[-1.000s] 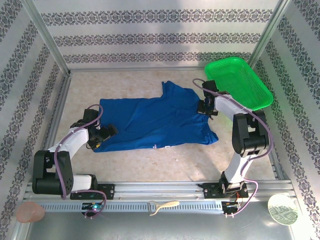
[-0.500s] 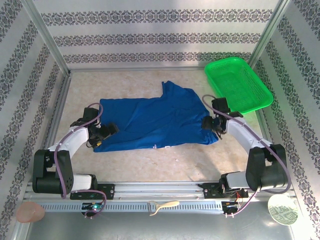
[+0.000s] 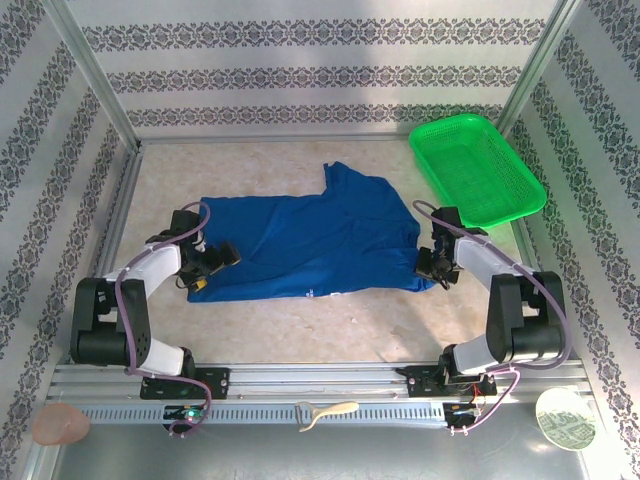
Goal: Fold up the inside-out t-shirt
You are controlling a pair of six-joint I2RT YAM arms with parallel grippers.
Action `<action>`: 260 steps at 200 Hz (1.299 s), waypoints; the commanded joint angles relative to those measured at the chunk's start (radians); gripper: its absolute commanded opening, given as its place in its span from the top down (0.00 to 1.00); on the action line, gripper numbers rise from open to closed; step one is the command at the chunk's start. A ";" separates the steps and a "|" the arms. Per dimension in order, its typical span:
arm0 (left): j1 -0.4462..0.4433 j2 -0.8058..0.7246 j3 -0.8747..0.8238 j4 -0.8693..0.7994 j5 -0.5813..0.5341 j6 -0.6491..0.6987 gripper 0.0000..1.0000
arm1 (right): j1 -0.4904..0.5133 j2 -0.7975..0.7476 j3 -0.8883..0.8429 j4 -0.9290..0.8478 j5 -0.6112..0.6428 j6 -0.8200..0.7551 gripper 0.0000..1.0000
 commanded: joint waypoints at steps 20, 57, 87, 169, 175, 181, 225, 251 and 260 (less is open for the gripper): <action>0.001 0.028 -0.023 0.020 -0.050 -0.032 0.00 | -0.033 -0.231 -0.082 -0.122 0.023 0.102 1.00; 0.023 -0.009 -0.119 0.026 -0.071 -0.107 0.00 | -0.040 -0.386 -0.127 -0.206 0.052 0.224 1.00; 0.024 -0.100 -0.193 0.000 -0.094 -0.168 0.00 | -0.018 -0.482 -0.148 -0.270 0.047 0.321 1.00; 0.025 -0.535 -0.148 -0.218 -0.212 -0.229 0.00 | 0.029 -0.777 -0.103 -0.407 0.129 0.449 0.55; 0.024 -0.533 -0.107 -0.230 -0.226 -0.208 0.00 | 0.029 -0.771 -0.066 -0.391 0.126 0.429 0.54; 0.025 -0.524 -0.069 -0.229 -0.229 -0.181 0.00 | 0.029 -0.746 -0.024 -0.372 0.118 0.404 0.54; 0.063 -0.224 0.234 -0.174 -0.177 0.030 0.00 | 0.136 -0.312 0.360 -0.216 0.046 0.165 0.50; 0.109 0.093 0.465 -0.216 -0.077 0.144 0.00 | 0.170 -0.005 0.609 -0.157 -0.006 0.058 0.49; 0.117 0.201 0.552 -0.257 -0.080 0.177 0.00 | 0.173 0.105 0.702 -0.158 -0.019 0.032 0.49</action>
